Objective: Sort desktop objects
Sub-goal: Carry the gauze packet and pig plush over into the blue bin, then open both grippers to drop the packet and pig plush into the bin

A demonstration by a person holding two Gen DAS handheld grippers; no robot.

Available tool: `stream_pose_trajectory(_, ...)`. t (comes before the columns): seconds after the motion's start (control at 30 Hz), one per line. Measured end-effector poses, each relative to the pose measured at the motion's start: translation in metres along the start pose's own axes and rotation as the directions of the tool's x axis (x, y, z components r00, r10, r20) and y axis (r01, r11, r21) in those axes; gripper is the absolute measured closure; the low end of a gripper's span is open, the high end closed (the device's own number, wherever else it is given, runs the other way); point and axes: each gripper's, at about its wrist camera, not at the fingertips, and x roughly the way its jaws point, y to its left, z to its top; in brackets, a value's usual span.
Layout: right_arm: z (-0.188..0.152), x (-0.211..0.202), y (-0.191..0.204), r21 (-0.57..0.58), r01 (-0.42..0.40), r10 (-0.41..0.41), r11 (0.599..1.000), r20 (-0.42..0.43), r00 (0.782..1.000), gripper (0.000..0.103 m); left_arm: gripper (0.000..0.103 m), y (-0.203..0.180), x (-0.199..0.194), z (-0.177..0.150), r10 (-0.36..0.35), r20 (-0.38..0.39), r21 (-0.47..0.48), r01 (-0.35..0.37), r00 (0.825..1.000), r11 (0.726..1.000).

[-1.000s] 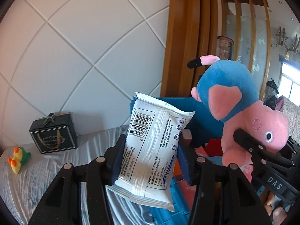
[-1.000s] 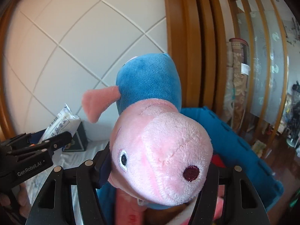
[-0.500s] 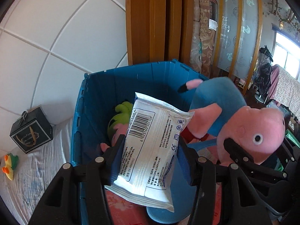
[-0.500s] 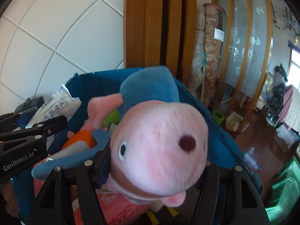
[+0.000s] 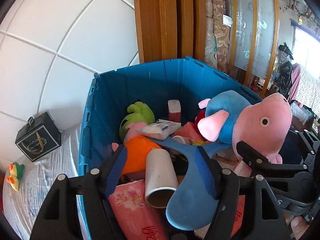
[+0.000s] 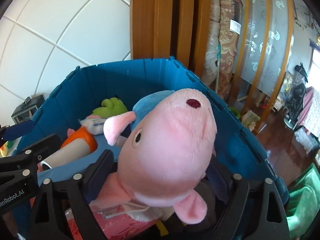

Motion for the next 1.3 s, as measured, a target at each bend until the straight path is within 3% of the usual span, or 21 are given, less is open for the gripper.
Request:
stream_pose_trajectory(0.07, 0.0, -0.01, -0.001, -0.005, 0.018, -0.018, 1.0, 0.023, 1.0, 0.0, 0.034, 0.001, -0.005, -0.001, 0.001, 0.012, 0.001, -0.001, 1.0, 1.0)
stream_pose_trajectory(0.6, -0.035, -0.069, -0.007, 0.022, 0.041, -0.042, 0.999, 0.075, 0.996, 0.0, 0.031, 0.011, -0.058, -0.029, -0.02, 0.111, 0.004, 0.019, 0.994, 1.0)
stream_pose_trajectory(0.67, -0.038, -0.073, -0.004, 0.023, 0.034, -0.036, 0.999, 0.076, 0.996, 0.0, 0.025, 0.014, -0.065, -0.033, -0.014, 0.127, 0.006, 0.014, 0.992, 1.0)
stream_pose_trajectory(0.93, -0.041, -0.091, 0.025, -0.017, 0.029, -0.027, 0.999, 0.117, 0.993, 0.0, 0.025, 0.043, -0.088, -0.051, 0.037, 0.173, -0.047, -0.029, 0.984, 0.998)
stream_pose_trajectory(1.13, -0.037, -0.104, 0.064, -0.061, -0.058, 0.067, 0.996, 0.163, 0.984, 0.0, 0.025, 0.091, -0.107, -0.07, 0.087, 0.177, -0.115, -0.068, 0.98, 0.991)
stream_pose_trajectory(1.3, -0.033, -0.118, 0.122, -0.144, -0.143, 0.171, 0.979, 0.206, 0.963, 0.0, 0.025, 0.146, -0.123, -0.089, 0.156, 0.152, -0.178, -0.128, 0.976, 0.976)
